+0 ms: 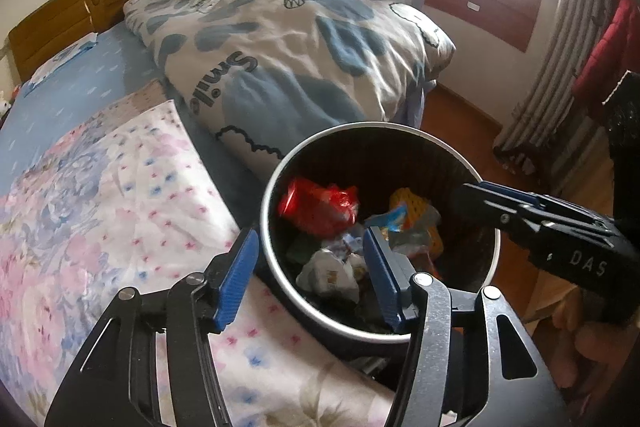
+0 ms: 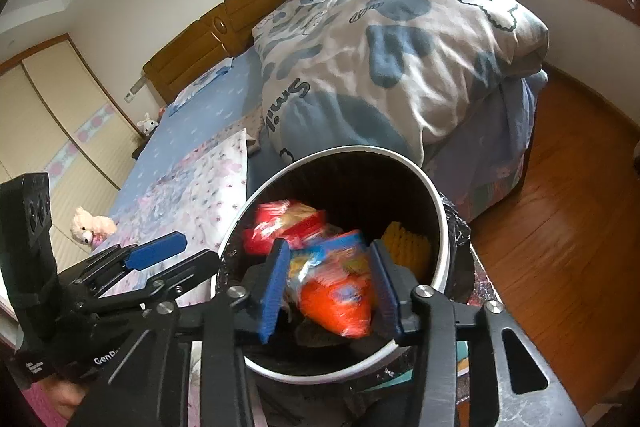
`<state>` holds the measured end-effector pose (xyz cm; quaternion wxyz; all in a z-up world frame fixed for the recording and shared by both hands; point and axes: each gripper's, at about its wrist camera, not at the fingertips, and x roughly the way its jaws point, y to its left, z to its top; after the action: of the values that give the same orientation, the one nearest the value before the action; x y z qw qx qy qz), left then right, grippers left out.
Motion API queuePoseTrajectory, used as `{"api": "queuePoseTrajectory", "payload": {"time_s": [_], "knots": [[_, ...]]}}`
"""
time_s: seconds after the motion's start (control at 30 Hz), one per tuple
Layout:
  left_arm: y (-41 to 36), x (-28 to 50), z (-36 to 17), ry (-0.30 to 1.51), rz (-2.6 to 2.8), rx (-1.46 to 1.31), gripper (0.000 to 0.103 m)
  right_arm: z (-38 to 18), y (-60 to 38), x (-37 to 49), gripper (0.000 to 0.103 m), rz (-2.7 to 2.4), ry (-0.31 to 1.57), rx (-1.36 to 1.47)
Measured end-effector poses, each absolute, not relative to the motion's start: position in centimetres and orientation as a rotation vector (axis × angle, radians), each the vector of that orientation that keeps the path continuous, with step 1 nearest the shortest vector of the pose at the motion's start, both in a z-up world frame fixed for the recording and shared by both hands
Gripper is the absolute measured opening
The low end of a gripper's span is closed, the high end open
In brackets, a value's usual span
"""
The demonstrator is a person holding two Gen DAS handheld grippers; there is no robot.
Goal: Collect trash
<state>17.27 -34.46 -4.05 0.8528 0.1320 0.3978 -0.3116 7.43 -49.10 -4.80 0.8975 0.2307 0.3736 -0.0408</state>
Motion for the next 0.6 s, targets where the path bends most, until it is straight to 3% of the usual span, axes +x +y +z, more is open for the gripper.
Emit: {"api": "queuePoseTrajectory", "payload": {"time_s": [0.17, 0.33, 0.6], "knots": [[-31.8, 16.1, -3.4, 0.821, -0.638, 0.227, 0.059, -4.1, -48.6, 6.4, 0.053, -0.102, 0.749, 0.481], [-28.2, 14.0, -2.8, 0.79, -0.608, 0.168, 0.064, -3.1, -46.9, 4.5, 0.073, -0.115, 0.698, 0.487], [-22.2, 10.1, -1.0, 0.706, -0.553, 0.093, 0.076, -1.4, -41.7, 1.7, 0.085, -0.098, 0.624, 0.455]]}}
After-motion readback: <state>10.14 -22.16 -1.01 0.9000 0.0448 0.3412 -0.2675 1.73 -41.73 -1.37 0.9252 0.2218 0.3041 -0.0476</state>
